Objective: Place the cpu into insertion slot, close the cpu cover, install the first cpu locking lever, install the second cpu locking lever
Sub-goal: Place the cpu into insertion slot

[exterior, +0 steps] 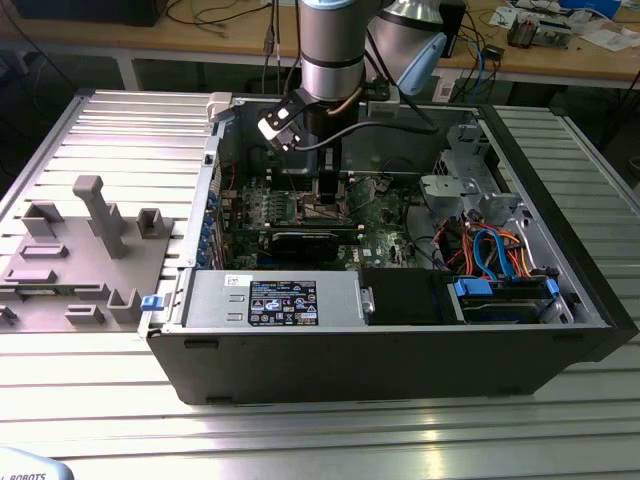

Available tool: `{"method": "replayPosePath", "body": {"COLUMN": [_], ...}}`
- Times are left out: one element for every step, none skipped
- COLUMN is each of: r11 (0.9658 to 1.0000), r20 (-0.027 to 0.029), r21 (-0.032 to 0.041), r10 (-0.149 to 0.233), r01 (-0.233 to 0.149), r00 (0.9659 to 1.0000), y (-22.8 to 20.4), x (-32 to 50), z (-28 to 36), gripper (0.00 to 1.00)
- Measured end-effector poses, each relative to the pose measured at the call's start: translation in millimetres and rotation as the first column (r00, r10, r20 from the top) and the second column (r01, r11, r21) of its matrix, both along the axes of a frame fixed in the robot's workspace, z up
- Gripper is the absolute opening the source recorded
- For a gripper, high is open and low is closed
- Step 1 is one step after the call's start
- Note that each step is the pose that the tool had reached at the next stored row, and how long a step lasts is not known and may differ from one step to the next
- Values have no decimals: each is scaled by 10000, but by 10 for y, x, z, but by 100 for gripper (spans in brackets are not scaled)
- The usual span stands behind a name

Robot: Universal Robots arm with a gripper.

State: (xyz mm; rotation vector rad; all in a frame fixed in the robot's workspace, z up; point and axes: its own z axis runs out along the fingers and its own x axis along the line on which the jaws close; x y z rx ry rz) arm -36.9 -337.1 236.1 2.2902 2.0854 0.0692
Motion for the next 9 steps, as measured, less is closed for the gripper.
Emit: {"method": "replayPosePath", "body": {"r11": [10000, 10000, 10000, 10000, 10000, 10000, 10000, 10000, 10000], "r20": [0, -1, 0, -1, 0, 0, 0, -1, 0], "r21": [0, 0, 0, 0, 0, -1, -1, -1, 0], "r10": [-2, -3, -5, -7, -10, -11, -12, -14, -17], "r01": [2, 3, 5, 7, 10, 11, 12, 14, 17], "r00": [10000, 10000, 10000, 10000, 10000, 10000, 10000, 10000, 10000], "y": [0, 0, 0, 0, 0, 0, 0, 0, 0], "x": [0, 0, 0, 0, 0, 0, 0, 0, 0], "z": [-3, -5, -8, -11, -15, -18, -20, -23, -27], "gripper": [55, 55, 55, 55, 55, 55, 55, 55, 55]}}
